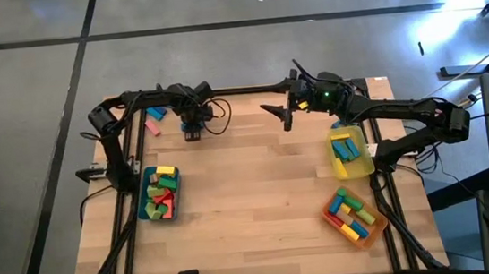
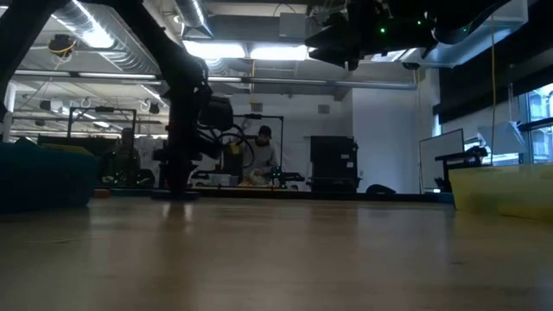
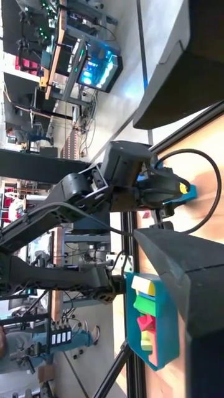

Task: Sort blocks by size
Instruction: Put the blue rectangular block into the yellow bin

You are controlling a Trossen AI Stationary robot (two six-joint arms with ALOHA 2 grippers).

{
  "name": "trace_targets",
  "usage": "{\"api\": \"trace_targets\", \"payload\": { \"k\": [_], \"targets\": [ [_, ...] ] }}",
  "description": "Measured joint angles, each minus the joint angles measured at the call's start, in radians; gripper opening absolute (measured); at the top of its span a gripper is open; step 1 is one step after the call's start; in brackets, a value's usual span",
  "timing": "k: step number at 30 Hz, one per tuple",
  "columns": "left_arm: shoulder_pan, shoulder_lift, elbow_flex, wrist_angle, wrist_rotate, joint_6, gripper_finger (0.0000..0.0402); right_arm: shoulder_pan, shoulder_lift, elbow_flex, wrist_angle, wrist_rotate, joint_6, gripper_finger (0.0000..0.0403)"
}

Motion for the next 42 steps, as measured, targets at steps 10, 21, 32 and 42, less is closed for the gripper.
{"api": "trace_targets", "payload": {
  "k": [10, 21, 32, 42],
  "targets": [
    [-0.032, -0.004, 0.06, -0.042, -0.001, -0.149, 0.0116, 0.0, 0.0, 0.0, -0.071, 0.042, 0.0, 0.0276],
    [-0.126, -0.246, 0.093, -0.082, -0.004, -0.252, 0.0117, 0.0, 0.0, 0.0, -0.094, 0.052, -0.036, 0.0276],
    [-0.256, -0.564, 0.075, 0.157, 0.198, -0.302, 0.0118, 0.001, 0.011, 0.0, -0.034, -0.081, -0.074, 0.0276],
    [-0.373, -0.607, 0.039, 0.425, 0.268, -0.308, 0.012, 0.037, 0.178, 0.037, 0.198, -0.184, -0.074, 0.0276]
  ]
}}
